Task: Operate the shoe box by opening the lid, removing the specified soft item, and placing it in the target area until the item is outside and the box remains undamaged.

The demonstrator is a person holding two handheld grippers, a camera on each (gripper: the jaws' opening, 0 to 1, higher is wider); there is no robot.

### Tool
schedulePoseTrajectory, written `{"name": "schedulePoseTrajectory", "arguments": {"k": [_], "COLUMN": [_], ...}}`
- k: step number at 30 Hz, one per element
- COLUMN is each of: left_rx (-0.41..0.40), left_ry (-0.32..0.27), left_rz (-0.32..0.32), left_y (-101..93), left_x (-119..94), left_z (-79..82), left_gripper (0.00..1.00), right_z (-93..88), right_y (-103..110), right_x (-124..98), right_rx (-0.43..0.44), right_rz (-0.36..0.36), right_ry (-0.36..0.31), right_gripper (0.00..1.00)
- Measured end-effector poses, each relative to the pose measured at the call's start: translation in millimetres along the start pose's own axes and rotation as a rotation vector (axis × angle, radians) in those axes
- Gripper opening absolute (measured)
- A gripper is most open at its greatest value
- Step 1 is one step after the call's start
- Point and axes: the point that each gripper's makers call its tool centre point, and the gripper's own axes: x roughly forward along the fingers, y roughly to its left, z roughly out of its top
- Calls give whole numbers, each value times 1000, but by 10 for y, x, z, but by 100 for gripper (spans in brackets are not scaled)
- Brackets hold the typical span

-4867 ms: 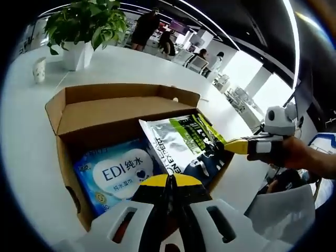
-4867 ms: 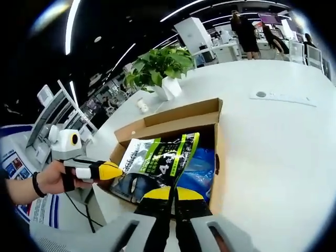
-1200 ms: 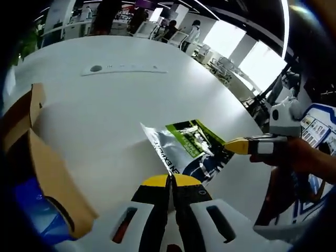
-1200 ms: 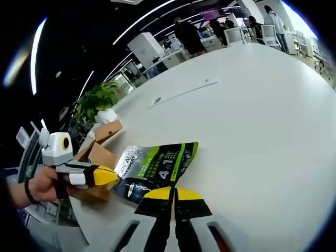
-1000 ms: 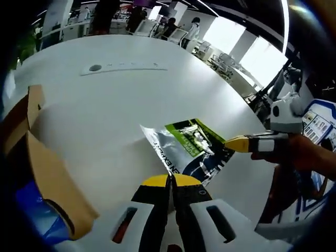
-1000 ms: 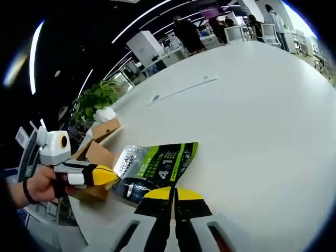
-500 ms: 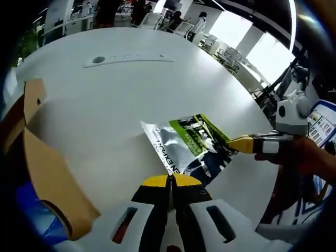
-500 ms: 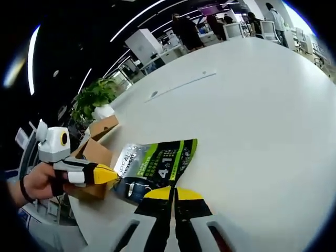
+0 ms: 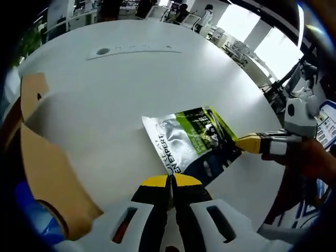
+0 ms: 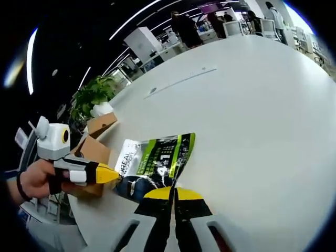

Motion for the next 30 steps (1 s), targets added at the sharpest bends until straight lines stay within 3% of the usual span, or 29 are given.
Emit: {"name": "schedulePoseTrajectory", "arguments": {"k": [10, 30], "left_rx": [-5, -18], "left_ry": [37, 23], "left_rz": [18, 4], "left_y": [12, -39], "left_x": [51, -25], "left_z": [-71, -52], "left_gripper": [0, 11], "right_z": [-17, -42], "right_y": [-11, -23], "right_x": [2, -3], "right_rx": [12, 26], "right_rz": [-4, -14], "right_ry": [0, 8], "right_gripper": [0, 2]}}
